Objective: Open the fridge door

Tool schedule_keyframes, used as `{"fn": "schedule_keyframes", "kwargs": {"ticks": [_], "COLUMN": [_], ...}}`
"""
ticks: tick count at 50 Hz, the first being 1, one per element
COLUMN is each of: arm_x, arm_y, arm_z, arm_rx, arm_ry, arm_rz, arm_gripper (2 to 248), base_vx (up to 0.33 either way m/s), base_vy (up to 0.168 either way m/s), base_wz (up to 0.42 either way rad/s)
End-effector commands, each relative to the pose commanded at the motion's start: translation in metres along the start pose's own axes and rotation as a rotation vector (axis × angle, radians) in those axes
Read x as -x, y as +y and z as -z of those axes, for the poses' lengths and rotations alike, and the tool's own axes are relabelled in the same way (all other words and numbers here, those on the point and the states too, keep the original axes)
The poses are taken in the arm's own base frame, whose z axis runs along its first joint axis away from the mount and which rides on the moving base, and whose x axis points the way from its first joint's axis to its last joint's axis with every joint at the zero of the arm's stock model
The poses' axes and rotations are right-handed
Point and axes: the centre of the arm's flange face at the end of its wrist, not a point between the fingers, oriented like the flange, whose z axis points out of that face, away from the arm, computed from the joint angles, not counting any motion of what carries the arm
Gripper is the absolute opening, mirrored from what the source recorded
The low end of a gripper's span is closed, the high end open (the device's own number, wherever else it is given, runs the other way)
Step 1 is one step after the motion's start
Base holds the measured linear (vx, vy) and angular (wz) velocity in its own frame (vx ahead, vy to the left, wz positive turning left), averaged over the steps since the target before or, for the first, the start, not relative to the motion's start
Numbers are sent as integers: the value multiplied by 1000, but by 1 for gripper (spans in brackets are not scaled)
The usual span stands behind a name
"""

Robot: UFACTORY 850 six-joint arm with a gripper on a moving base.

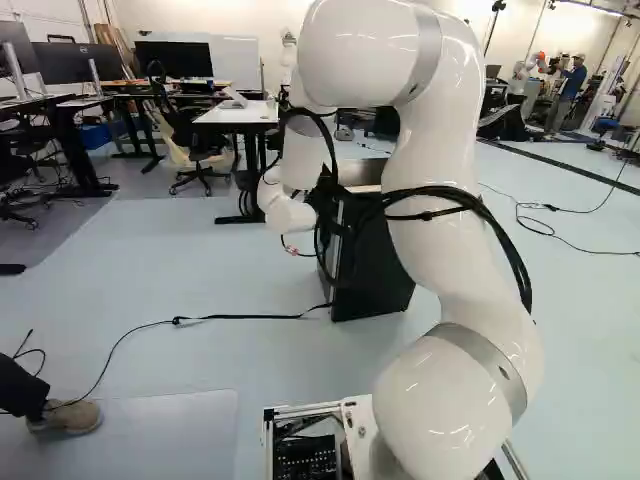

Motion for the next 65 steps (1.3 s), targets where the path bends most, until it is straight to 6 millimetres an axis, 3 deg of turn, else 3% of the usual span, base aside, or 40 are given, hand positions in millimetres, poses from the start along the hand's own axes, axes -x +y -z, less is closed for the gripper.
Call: {"fn": "schedule_keyframes", "kwargs": {"ticks": [45, 65], "arm_x": [-4, -9], "arm_y": [-20, -20], "arm_z": [-25, -34], "arm_rx": [67, 82], "arm_ry": [40, 47], "arm_rz": [-82, -98], "arm_gripper": [247, 247], "base_vx": [0, 0], "base_vy": [0, 0], "base_wz": [0, 0]}}
